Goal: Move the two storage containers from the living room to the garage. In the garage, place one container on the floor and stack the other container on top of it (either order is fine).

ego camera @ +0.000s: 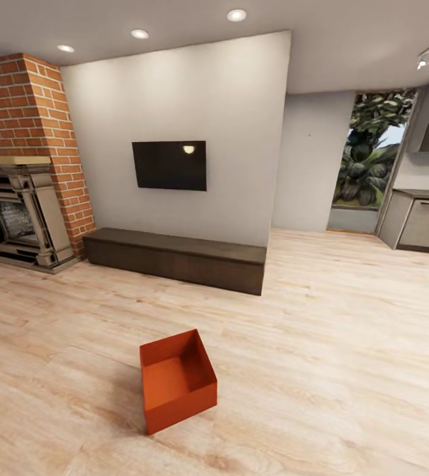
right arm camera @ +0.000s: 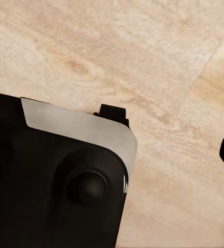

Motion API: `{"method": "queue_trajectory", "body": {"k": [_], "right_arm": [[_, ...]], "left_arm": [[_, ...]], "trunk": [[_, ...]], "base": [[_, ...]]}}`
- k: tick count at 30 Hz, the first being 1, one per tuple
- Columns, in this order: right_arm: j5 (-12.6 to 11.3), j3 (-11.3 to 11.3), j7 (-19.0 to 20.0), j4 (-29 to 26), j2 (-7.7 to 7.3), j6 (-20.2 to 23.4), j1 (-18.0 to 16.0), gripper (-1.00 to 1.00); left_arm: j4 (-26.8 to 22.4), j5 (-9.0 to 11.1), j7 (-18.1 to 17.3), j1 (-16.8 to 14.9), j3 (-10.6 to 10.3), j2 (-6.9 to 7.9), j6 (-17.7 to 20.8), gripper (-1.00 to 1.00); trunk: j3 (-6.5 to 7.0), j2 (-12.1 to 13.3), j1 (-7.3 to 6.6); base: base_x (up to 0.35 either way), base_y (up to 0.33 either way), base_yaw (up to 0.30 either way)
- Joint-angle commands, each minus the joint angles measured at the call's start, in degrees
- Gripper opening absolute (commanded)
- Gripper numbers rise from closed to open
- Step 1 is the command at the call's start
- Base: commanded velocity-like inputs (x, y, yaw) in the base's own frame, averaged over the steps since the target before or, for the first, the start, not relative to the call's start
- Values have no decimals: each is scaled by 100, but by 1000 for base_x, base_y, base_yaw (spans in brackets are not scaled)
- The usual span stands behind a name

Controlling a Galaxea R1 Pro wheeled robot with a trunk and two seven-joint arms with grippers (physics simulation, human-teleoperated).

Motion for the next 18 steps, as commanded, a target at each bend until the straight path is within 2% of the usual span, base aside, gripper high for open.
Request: {"method": "queue_trajectory", "body": {"k": [1,9,18], "right_arm": [[-59,39,33,18,2,-34,-7,100],[-31,57,33,18,15,-26,-7,100],[-30,58,33,18,14,-27,-7,100]], "left_arm": [[-4,8,7,0,29,-1,-15,100],[-4,8,7,0,31,-1,-73,100],[-4,8,7,-1,29,-1,-81,100]], "trunk": [[-5,-3,3],[-5,-3,3],[-5,-3,3]], "base": [[294,-147,0],[295,-133,0],[312,-16,0]]}}
